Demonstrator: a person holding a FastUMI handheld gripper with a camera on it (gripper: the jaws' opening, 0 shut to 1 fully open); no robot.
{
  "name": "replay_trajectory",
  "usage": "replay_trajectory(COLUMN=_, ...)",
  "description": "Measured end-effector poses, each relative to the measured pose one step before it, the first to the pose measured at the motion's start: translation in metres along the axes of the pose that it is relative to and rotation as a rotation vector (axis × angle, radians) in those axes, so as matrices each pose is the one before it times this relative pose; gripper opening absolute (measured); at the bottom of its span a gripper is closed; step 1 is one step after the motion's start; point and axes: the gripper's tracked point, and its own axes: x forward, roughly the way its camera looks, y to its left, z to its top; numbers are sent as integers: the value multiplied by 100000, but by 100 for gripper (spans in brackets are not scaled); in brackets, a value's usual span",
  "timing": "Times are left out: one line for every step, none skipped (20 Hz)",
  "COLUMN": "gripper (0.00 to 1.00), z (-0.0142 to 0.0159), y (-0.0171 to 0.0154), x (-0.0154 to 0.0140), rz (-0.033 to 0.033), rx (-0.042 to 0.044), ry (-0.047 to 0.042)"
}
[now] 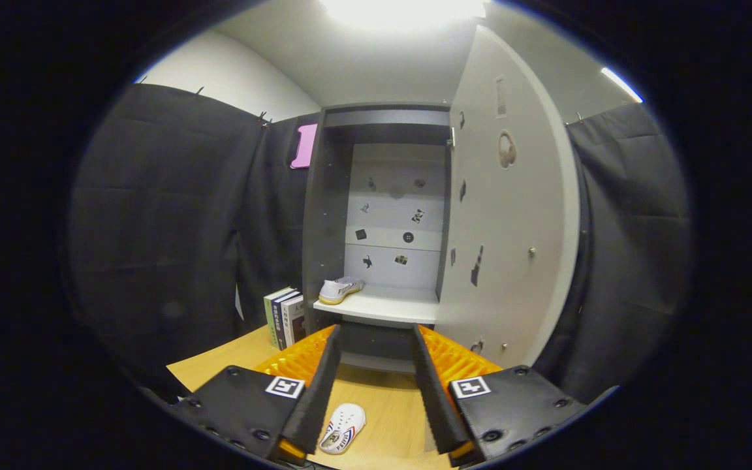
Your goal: Open the shoe cabinet door, grab the shoes and put them into the shoe cabinet, then close the shoe cabinet door.
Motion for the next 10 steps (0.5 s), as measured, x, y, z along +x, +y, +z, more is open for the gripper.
replay_trajectory(gripper=77, z=-420, y=694, x=443, rz=2303, rx=193, ry=882)
replay_trajectory(gripper=90, z=-569, y=562, x=591, rz=1852, rx=273, ry=1328)
replay_trajectory(gripper=94, z=-1027, y=702, x=1421, rz=1126, rx=-148, ry=1948)
replay_trajectory(gripper=95, z=-858, y=520, x=1135, rz=728, rx=-400, ry=1615)
replay_trajectory(gripper=95, z=-868, y=501, x=1066, rz=442, rx=-401, ry=1542)
replay_trajectory(gripper=96, z=-1284, y=516, x=1235, rz=243, rx=-289, ry=2181)
replay_trajectory(gripper=97, z=-1160, y=437, x=888, rz=392, rx=24, ry=2103)
replay_trajectory(gripper=98, z=-894, y=243, x=834, rz=167, rx=322, ry=1757)
replay_trajectory(gripper=98, z=-1177, y=139, x=964, rz=147, rx=449, ry=2384)
replay_trajectory(gripper=98, z=-1363, y=170, x=1152, rz=252, rx=598, ry=2924)
